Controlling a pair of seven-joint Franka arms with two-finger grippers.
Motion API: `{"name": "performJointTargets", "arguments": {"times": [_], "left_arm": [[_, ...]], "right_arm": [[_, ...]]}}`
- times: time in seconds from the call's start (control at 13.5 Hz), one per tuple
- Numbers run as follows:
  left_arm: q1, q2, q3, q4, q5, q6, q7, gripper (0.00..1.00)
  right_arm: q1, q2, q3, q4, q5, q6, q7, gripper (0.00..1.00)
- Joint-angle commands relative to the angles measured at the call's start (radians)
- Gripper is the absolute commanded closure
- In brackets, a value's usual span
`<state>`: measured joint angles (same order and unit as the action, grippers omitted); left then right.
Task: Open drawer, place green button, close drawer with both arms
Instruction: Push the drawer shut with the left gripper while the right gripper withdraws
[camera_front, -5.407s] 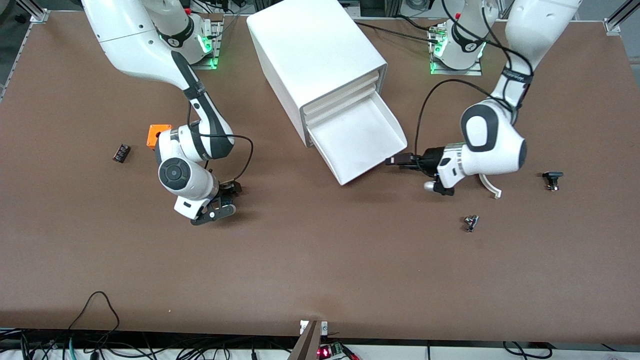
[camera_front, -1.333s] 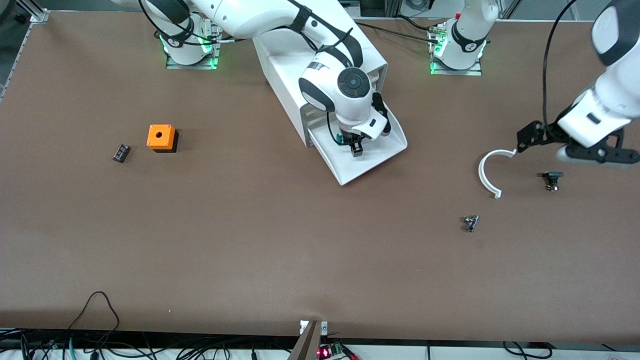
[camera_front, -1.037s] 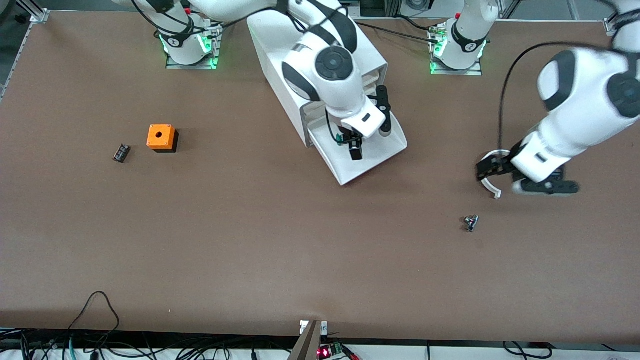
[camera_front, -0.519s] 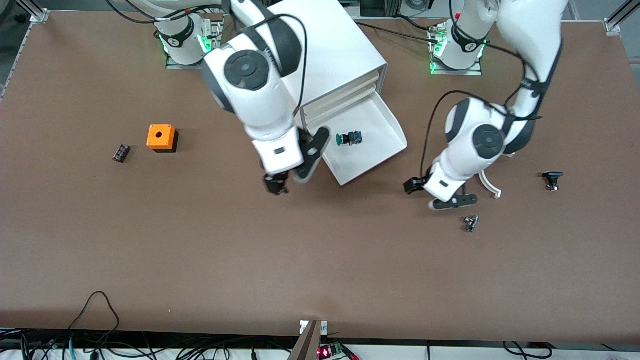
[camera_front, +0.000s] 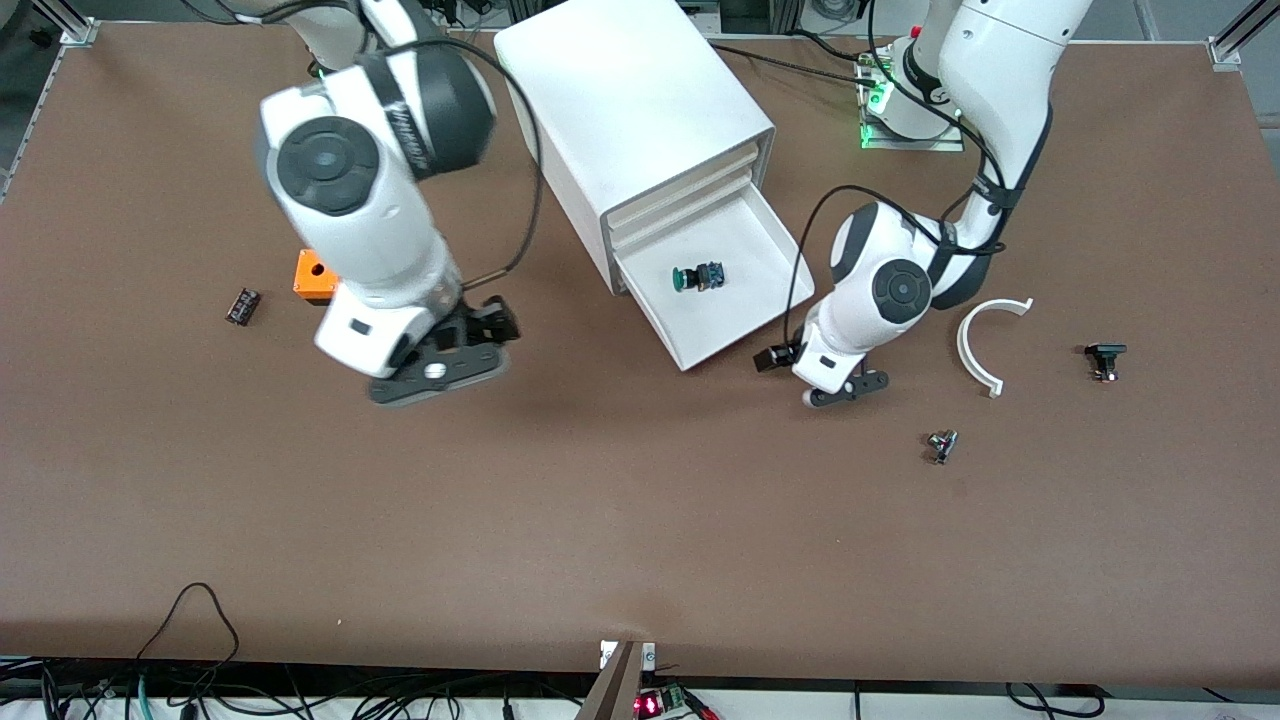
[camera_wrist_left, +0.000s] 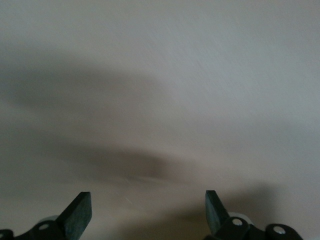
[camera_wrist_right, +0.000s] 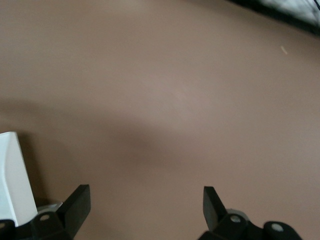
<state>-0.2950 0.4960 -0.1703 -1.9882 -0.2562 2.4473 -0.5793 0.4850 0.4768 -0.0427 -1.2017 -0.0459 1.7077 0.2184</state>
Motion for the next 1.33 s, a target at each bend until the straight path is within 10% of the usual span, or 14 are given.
{"name": "performJointTargets", "arguments": {"times": [0.0, 0.74, 1.26], "left_arm": [[-0.006, -0.048, -0.061, -0.064, -0.041, -0.004, -0.001, 0.00], [-0.027, -0.120, -0.265, -0.221, -0.043, -0.017, -0.002, 0.00], [-0.001, -0.174, -0.255, -0.209, -0.032, -0.011, 0.013, 0.00]], "right_arm": [[-0.057, -0.084, 0.012, -0.047, -0.005, -0.124, 0.110, 0.00], [-0.341, -0.210, 0.012, -0.102, -0.020, -0.201, 0.105, 0.00], [-0.476, -0.325, 0.003, -0.300, -0.023, -0.066, -0.209, 0.00]]}}
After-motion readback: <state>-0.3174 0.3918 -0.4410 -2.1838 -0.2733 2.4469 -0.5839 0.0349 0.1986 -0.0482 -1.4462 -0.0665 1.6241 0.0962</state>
